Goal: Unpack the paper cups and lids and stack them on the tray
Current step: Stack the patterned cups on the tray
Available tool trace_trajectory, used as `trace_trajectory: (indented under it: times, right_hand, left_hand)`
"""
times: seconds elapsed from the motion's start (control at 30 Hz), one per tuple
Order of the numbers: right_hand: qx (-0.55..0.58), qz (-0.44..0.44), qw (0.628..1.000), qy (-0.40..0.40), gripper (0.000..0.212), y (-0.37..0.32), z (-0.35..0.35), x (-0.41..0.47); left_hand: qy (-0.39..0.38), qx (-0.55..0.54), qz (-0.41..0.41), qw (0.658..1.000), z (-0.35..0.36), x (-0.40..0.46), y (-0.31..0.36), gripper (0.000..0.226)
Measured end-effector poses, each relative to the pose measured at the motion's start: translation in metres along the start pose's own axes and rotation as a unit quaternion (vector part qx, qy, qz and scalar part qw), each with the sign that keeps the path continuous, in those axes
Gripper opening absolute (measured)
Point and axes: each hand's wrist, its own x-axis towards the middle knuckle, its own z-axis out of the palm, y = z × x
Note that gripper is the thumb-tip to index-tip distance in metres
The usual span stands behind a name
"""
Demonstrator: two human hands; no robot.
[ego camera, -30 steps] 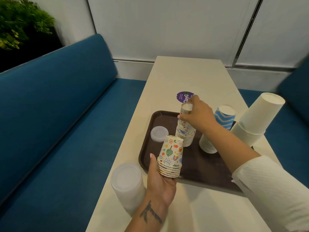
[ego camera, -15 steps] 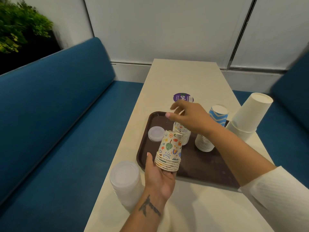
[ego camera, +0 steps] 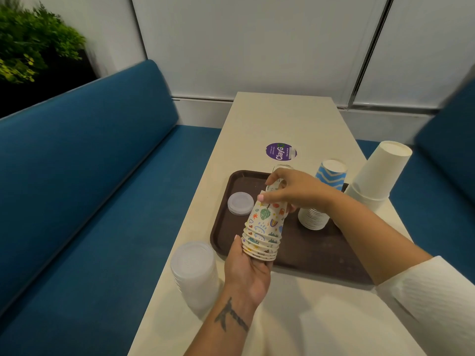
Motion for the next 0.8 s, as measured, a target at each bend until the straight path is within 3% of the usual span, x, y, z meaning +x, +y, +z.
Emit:
trace_trajectory:
  times: [0.3, 0.47, 0.6, 0.7, 0.8]
  right_hand:
    - [0.047, 0.008, 0.997, 0.057, 0.057, -0.003, -0.021, 0.011]
    - [0.037, -0.032, 0.976, 0.211, 0.061, -0.015, -0.048, 0.021]
    - [-0.086, -0.068, 0.946, 0.305, 0.057, -0.023, -0.055, 0.028]
    - [-0.204, -0.045, 0.938, 0.278, 0.054, -0.018, -0.049, 0.041]
    - [-0.248, -0.012, 0.941, 0.23, 0.057, -0.002, -0.038, 0.055]
  left_hand:
    - [-0.012, 0.013, 0.022, 1.0, 0.002, 0.004, -0.001, 0.038]
    - [-0.002, -0.002, 0.022, 1.0, 0.002, 0.007, 0.0, 0.031]
    - [0.004, -0.012, 0.021, 1.0, 0.001, 0.01, 0.0, 0.034]
    - [0.01, -0.009, 0.026, 1.0, 0.003, 0.013, 0.002, 0.038]
    - [0.02, 0.001, 0.029, 0.999, 0.002, 0.016, 0.004, 0.045]
